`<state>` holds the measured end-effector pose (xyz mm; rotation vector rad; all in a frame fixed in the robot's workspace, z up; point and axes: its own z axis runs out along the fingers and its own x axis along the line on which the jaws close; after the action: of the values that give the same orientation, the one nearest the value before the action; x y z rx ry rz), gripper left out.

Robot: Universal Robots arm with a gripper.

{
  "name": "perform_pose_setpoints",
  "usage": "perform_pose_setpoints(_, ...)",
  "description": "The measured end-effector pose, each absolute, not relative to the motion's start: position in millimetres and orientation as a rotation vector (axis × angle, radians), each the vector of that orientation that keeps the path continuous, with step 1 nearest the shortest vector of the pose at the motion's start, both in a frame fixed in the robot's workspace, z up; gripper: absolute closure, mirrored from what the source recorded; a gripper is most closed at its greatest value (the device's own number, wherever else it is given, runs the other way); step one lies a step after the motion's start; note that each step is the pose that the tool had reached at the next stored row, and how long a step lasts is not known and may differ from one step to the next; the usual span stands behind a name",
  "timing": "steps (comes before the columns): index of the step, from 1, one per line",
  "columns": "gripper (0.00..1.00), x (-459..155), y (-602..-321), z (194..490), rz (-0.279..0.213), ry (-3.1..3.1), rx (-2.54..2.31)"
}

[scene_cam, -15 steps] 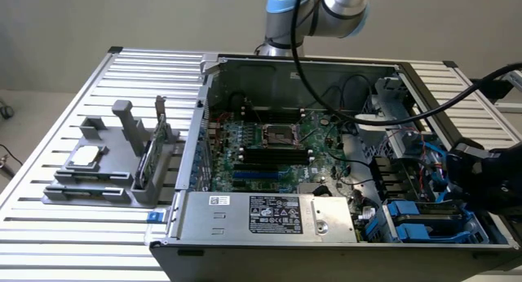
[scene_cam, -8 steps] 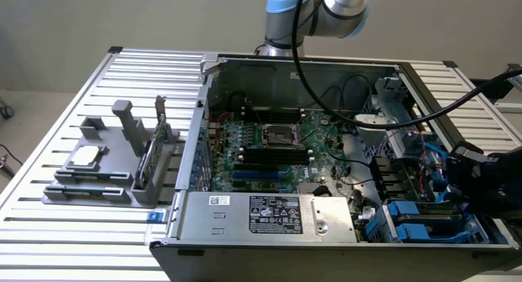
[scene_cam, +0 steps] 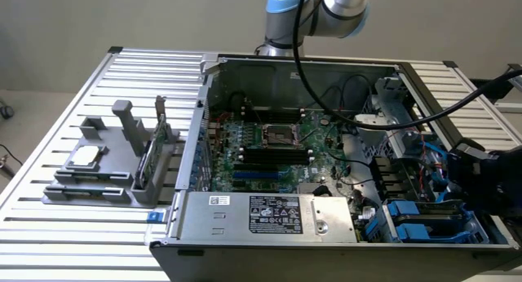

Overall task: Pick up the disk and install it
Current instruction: 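Insert the first disk wire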

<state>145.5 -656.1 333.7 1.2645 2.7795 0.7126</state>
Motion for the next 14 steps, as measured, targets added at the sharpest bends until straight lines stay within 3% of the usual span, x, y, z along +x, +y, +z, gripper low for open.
perform_pose_setpoints(14, 0.73, 145.5, -656.7, 329.3, 0.715, 2.735, 1.422)
